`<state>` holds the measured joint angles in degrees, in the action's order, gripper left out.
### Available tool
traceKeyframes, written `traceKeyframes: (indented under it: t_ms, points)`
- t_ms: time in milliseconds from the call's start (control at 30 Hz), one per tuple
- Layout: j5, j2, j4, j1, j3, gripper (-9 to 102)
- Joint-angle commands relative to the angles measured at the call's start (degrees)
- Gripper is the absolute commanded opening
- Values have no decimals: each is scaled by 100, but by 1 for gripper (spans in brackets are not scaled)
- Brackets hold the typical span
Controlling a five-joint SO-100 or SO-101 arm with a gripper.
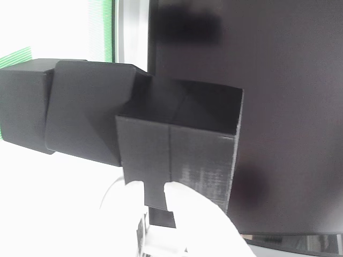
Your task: Stack 3 Blocks on the chosen place.
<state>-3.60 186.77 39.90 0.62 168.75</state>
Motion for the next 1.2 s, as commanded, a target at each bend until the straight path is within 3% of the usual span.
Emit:
traceKeyframes:
  t_ms: [0,367,767,1167]
  points:
    - [149,299,18,-53,202,0]
    - [598,1011,35,-70,1134,0]
    - [668,1020,677,-202,1169,0]
    - [571,1011,677,-141,1160,0]
